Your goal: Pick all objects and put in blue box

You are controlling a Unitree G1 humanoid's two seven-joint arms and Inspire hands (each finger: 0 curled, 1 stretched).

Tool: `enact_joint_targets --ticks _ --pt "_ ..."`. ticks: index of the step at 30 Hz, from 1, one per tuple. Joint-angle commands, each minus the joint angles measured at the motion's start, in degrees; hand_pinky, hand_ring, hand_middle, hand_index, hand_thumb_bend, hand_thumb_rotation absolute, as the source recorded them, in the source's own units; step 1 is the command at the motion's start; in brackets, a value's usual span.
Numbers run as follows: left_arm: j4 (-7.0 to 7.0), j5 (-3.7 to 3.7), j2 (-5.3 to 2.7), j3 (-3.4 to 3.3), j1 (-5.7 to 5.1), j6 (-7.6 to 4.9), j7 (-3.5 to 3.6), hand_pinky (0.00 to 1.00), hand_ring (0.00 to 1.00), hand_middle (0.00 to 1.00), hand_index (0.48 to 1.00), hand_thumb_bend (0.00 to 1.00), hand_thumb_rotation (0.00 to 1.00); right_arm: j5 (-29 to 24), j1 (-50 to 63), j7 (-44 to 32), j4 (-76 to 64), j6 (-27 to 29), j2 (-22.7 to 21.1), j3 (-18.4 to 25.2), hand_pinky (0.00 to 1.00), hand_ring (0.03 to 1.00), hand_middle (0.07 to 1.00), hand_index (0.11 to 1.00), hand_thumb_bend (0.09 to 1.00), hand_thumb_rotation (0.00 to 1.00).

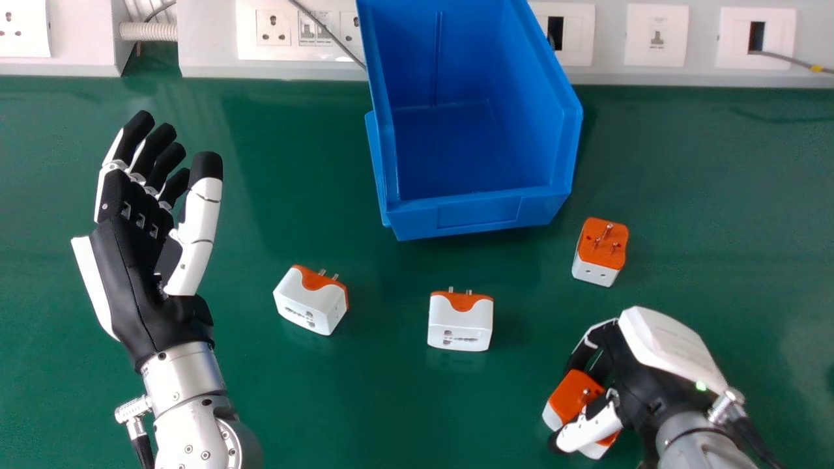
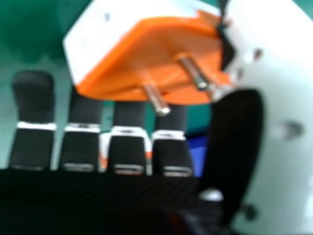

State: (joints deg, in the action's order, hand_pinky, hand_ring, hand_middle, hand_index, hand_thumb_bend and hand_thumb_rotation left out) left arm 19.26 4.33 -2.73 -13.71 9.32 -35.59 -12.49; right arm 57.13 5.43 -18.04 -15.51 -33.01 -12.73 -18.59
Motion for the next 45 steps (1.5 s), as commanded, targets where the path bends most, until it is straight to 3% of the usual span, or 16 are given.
enact_joint_targets --ticks 1,11,22,34,40,45 --pt "-0.71 -0.84 0.24 0.38 0.96 -0.72 0.13 0.78 0.8 0.8 0.798 0.69 0.39 -1.78 2.98 3.28 -4.64 4.02 -0.81 0.25 0.25 0.415 0.512 0.529 0.535 0.0" --pt "-0.36 -1.41 0.04 0.4 1.27 -0.98 -0.46 0.78 0.8 0.8 0.8 0.69 0.4 -7.01 8.79 18.37 -12.7 19.89 -2.26 4.66 0.23 0.411 0.496 0.518 0.528 0.0" --pt "0.09 -1.72 -0.07 0.39 1.57 -1.34 -0.63 0.77 0.8 0.8 0.801 0.7 0.4 -8.69 9.8 20.46 -13.32 23.6 -1.34 5.98 0.27 0.418 0.501 0.499 0.523 0.0" --pt "0.56 -1.42 0.0 0.13 1.65 -1.97 -0.28 0.77 0.8 0.8 0.802 0.69 0.39 -10.53 7.82 21.67 -11.58 26.85 -0.26 5.87 0.3 0.439 0.516 0.483 0.513 0.0" --pt "2.5 -0.84 0.47 -0.2 2.5 -3.15 0.29 0.77 0.8 0.8 0.802 0.69 0.39 -8.27 -3.19 22.41 -10.59 28.89 0.69 4.55 0.32 0.448 0.516 0.476 0.511 0.0" --pt "3.72 -1.17 0.87 -0.45 3.6 -3.3 0.02 0.77 0.8 0.8 0.802 0.69 0.39 -8.97 -19.5 22.86 -1.69 32.06 -0.17 4.99 0.32 0.448 0.516 0.476 0.511 0.0"
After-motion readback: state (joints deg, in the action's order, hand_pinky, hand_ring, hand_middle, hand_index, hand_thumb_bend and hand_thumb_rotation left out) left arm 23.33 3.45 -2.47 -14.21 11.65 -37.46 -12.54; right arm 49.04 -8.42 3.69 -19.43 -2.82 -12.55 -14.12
